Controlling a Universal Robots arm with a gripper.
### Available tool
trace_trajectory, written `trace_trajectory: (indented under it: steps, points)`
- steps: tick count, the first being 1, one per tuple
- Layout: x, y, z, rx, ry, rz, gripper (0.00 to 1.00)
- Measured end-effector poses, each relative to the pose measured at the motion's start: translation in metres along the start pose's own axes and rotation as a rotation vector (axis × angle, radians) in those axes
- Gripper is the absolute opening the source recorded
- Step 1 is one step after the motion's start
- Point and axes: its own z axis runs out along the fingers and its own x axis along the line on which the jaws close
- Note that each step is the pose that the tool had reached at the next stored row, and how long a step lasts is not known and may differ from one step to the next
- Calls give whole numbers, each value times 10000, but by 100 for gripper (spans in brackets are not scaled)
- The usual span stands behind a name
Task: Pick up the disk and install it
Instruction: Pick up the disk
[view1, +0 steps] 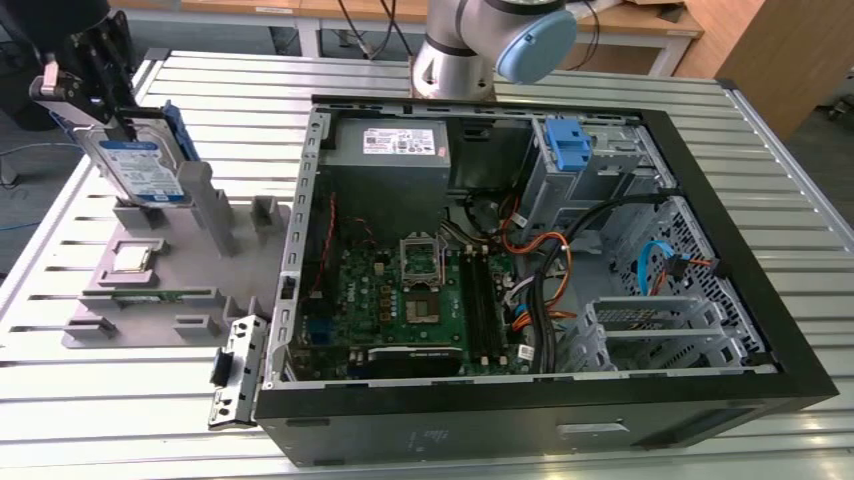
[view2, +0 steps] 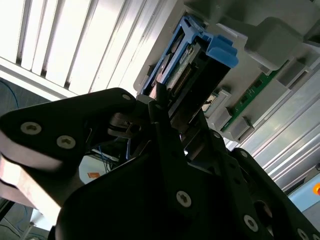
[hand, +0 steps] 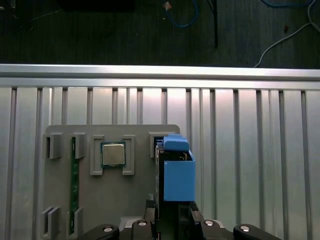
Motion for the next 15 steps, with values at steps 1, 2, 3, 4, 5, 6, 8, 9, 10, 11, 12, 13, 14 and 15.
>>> trace_trajectory:
  steps: [1, 2, 3, 4, 5, 6, 8, 9, 10, 11, 12, 13, 14, 15]
  points:
    - [0, 0, -2, 0, 0, 0, 35]
    - [0, 0, -5, 0, 0, 0, 35]
    - [-1, 0, -7, -1, 0, 0, 35]
    - [-1, 0, -10, -1, 0, 0, 35]
    - [-1, 1, -12, -1, 0, 0, 35]
    - [-1, 0, -14, 0, 0, -1, 35]
    - [-2, 1, -36, -3, 2, 0, 35]
    - [-3, 2, -51, -1, 1, 0, 35]
    - [-5, 3, -69, -1, 1, 0, 35]
    - [-6, 3, -91, 0, 0, 0, 35]
    - [-7, 4, -117, -1, 0, -1, 35]
    - [-9, 5, -144, -2, 1, 0, 35]
    - [-11, 6, -169, -1, 0, 0, 35]
    - [-13, 7, -197, -1, 1, 0, 35]
